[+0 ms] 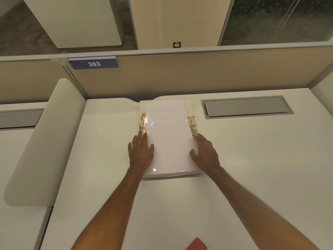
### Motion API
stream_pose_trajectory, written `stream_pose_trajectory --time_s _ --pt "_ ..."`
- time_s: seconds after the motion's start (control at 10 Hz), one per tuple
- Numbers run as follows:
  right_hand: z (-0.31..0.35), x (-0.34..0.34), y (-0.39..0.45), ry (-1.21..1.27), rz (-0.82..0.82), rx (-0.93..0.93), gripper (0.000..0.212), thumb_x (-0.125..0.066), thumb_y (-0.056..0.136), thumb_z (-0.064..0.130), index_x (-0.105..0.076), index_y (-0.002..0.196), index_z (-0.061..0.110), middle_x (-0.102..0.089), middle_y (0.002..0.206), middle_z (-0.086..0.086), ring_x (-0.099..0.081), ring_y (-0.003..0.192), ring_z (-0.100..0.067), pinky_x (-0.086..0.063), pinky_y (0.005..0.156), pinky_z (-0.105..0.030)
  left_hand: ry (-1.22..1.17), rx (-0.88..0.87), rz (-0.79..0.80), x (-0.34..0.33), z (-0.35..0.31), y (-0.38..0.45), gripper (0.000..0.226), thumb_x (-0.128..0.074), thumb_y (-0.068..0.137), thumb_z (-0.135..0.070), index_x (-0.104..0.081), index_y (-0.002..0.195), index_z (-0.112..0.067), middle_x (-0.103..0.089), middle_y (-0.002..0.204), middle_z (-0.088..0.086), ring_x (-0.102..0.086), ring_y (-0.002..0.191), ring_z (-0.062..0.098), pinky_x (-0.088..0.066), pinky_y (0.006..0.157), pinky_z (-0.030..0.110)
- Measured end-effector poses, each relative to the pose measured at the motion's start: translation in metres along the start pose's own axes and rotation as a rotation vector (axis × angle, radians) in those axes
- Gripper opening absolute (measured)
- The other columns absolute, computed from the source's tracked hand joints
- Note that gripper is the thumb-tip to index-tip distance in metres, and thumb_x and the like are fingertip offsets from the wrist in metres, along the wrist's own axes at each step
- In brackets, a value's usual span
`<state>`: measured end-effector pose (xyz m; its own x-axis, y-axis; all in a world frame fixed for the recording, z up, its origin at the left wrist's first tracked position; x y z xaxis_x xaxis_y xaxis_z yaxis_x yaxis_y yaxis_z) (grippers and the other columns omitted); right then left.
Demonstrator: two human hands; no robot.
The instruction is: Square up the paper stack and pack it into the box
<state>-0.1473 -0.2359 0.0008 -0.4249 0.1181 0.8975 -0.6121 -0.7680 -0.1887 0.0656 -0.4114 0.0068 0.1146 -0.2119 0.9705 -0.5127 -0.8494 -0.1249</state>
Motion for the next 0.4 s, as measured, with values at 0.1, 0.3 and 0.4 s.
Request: stream_pose_trajectory --time_s 0.1,0.3,0.4 --pt "0.002 0.005 -0.001 -0.028 -0.062 0.021 0.067 -0.056 0.1 0.04 -0.038 0.159 0.017 -0.035 0.169 -0.007 -0.04 0.15 -0.032 -0.047 0.112 -0.047 0.019 -0.062 -0.011 0.003 -0.01 0.001 0.065 -0.041 0.105 -0.043 -0.029 0.161 -0.013 -0.02 0.171 0.01 -0.023 0.156 0.029 -0.017 0.126 0.051" --pt "0.002 0.012 -0.004 -0.125 -0.13 0.111 0.077 -0.049 0.104 0.048 -0.026 0.165 0.008 -0.021 0.175 -0.01 -0.018 0.163 -0.033 -0.027 0.128 -0.046 0.059 -0.177 -0.092 0.016 -0.015 0.001 0.075 -0.038 0.104 -0.048 -0.017 0.164 -0.009 -0.01 0.173 0.013 -0.01 0.161 0.029 -0.006 0.129 0.05" --pt "0.002 0.018 -0.012 -0.171 -0.191 0.176 0.08 -0.048 0.104 0.051 -0.024 0.165 0.005 -0.018 0.175 -0.013 -0.014 0.163 -0.036 -0.023 0.13 -0.049 0.123 -0.235 -0.162 0.023 -0.016 -0.004 0.078 -0.036 0.103 -0.05 -0.013 0.165 -0.007 -0.008 0.173 0.014 -0.007 0.161 0.03 -0.006 0.129 0.051"
Point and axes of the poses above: each hand's wrist, its own y-axis towards the middle knuckle, its own x-axis out of the back of the hand, z = x × y, the point moved 10 cm from there along y, towards the middle knuckle
